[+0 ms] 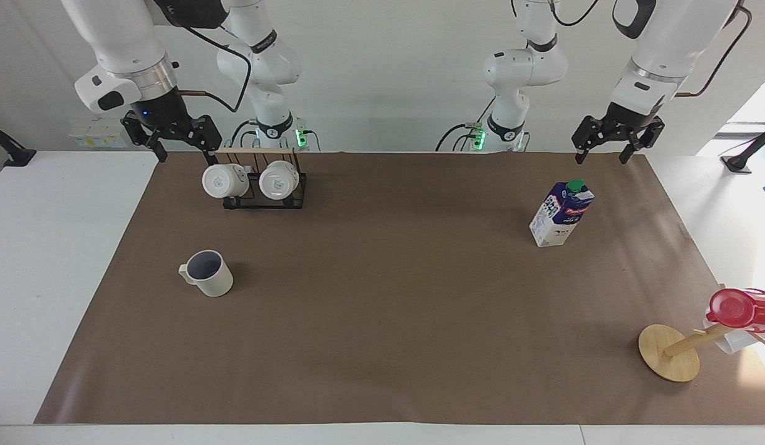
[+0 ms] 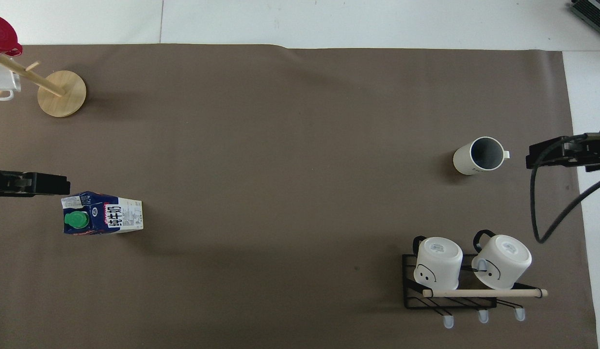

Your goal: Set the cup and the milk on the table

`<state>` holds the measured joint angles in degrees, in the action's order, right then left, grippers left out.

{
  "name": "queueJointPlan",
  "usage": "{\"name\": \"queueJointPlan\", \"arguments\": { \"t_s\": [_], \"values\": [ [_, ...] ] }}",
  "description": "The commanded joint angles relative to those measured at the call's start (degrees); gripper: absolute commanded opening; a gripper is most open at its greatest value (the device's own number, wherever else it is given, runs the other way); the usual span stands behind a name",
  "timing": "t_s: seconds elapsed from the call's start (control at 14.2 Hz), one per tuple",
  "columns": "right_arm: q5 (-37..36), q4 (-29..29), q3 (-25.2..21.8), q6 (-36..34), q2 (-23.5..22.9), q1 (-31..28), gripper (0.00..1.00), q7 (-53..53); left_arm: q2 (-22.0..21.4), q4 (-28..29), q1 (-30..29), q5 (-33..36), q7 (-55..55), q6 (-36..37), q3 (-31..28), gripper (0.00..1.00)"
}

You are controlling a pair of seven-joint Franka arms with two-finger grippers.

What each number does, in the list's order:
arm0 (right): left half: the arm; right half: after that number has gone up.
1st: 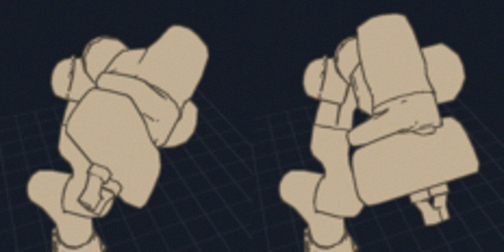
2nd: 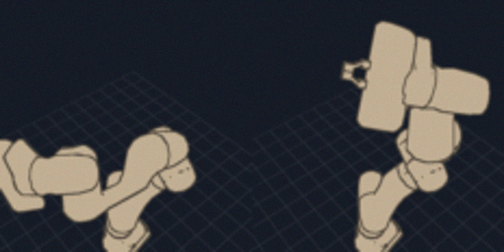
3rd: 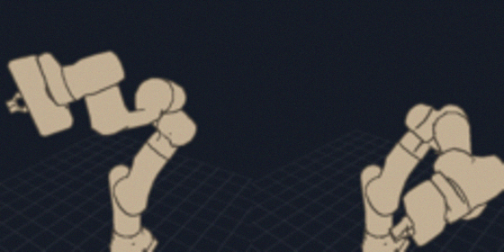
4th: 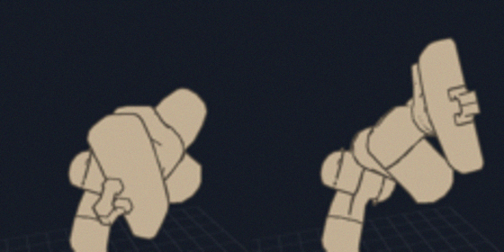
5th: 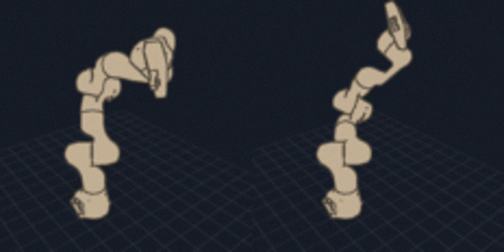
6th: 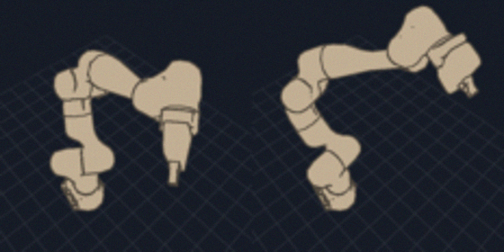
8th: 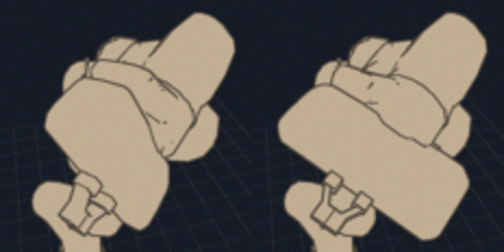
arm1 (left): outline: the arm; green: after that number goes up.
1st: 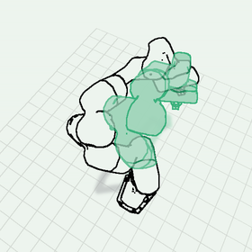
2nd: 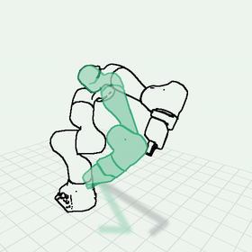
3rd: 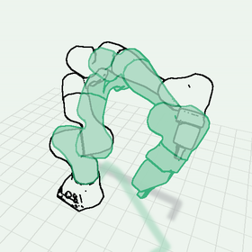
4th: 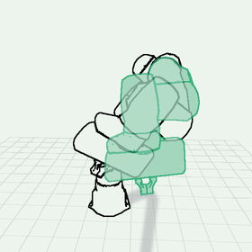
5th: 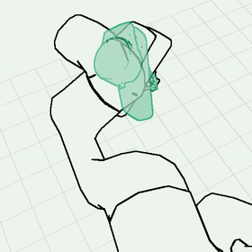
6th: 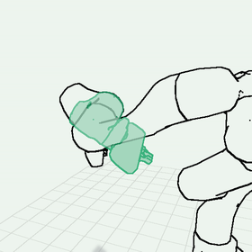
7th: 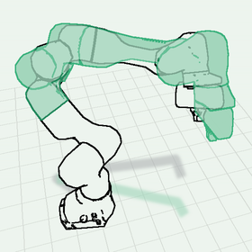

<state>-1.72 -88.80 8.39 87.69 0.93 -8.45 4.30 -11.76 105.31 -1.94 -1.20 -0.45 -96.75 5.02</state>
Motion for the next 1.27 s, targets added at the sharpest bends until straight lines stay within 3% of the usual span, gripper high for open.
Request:
{"name": "queueJointPlan", "arguments": {
  "t_s": [0.0, 1.2],
  "values": [
    [0.14, -1.11, 0.22, 1.95, 0.30, -0.52, 1.00, 0.19, -0.02, -0.90, -0.17, -0.47, -0.43, 1.48, -0.10, 1.00],
    [0.14, -1.46, 0.14, 3.27, 0.39, -0.61, 1.00, 0.01, -0.64, -0.11, -0.34, -0.56, -0.78, 1.57, -0.54, 1.00]
  ]
}}
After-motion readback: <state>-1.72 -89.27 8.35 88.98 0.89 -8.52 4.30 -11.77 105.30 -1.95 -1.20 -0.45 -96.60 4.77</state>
